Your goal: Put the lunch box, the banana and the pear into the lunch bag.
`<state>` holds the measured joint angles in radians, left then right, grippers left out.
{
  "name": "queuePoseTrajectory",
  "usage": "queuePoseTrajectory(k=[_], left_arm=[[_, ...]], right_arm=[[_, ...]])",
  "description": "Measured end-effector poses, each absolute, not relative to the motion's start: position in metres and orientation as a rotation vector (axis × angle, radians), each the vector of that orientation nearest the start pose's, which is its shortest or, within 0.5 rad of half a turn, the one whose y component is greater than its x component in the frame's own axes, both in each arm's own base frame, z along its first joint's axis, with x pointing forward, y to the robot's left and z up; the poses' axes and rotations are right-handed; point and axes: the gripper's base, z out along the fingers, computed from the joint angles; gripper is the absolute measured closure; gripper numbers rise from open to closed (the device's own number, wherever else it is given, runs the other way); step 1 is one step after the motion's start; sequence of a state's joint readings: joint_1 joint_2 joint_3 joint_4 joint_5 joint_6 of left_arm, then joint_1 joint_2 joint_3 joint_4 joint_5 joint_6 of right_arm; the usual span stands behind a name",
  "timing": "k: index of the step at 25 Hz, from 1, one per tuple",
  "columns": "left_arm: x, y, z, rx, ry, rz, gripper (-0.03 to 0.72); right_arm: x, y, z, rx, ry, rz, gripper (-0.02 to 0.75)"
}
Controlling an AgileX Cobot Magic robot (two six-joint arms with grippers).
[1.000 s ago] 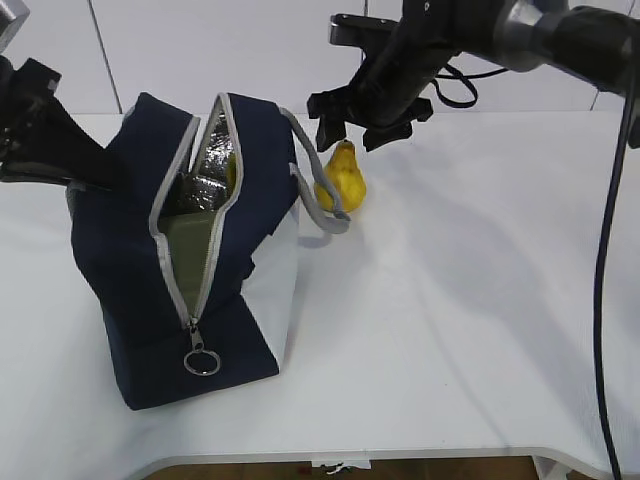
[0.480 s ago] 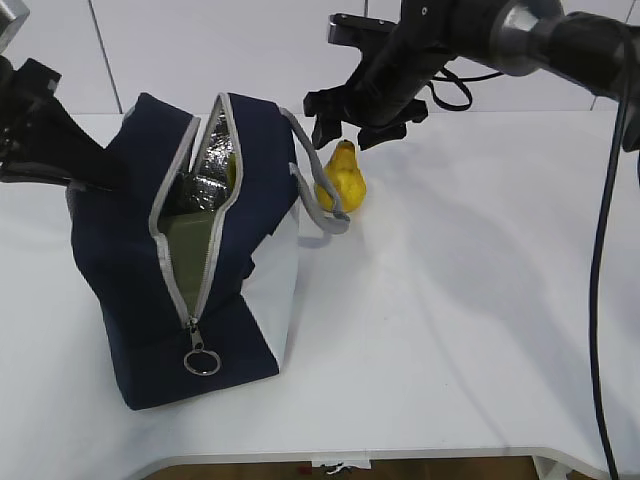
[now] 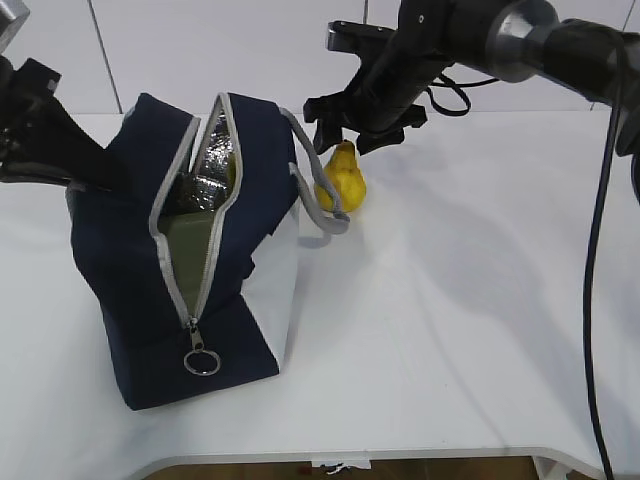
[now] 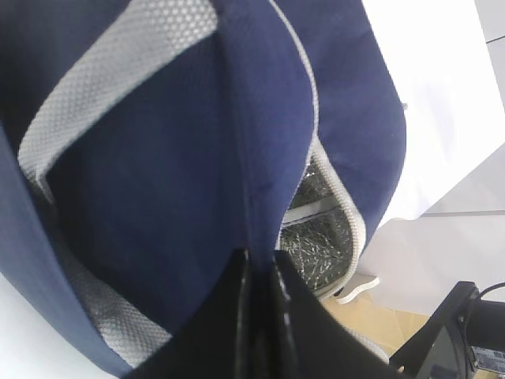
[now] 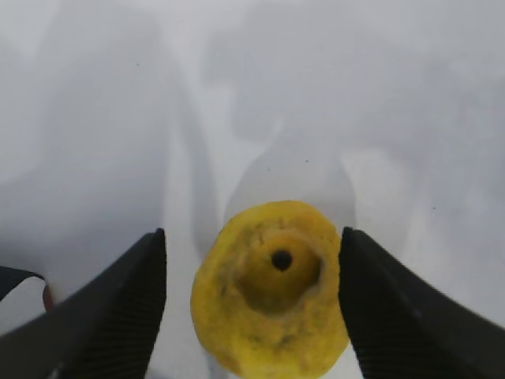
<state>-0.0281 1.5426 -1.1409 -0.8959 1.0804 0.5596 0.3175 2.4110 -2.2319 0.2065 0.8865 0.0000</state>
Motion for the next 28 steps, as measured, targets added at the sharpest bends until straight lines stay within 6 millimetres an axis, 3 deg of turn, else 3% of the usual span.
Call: queuePoseTrajectory(k=[20,28], left_arm=[[0.299,-0.071,0.289,0.276,2.566,-1.027,0.688],[0.299,-0.071,0.289,0.276,2.566,-1.027,0.688]], right_arm=[[0.509,0.182,0.196,-0.305,2.562,0.364,0.263],[0.51,0.181,0.195,-0.315,2.561,0.339,0.447]])
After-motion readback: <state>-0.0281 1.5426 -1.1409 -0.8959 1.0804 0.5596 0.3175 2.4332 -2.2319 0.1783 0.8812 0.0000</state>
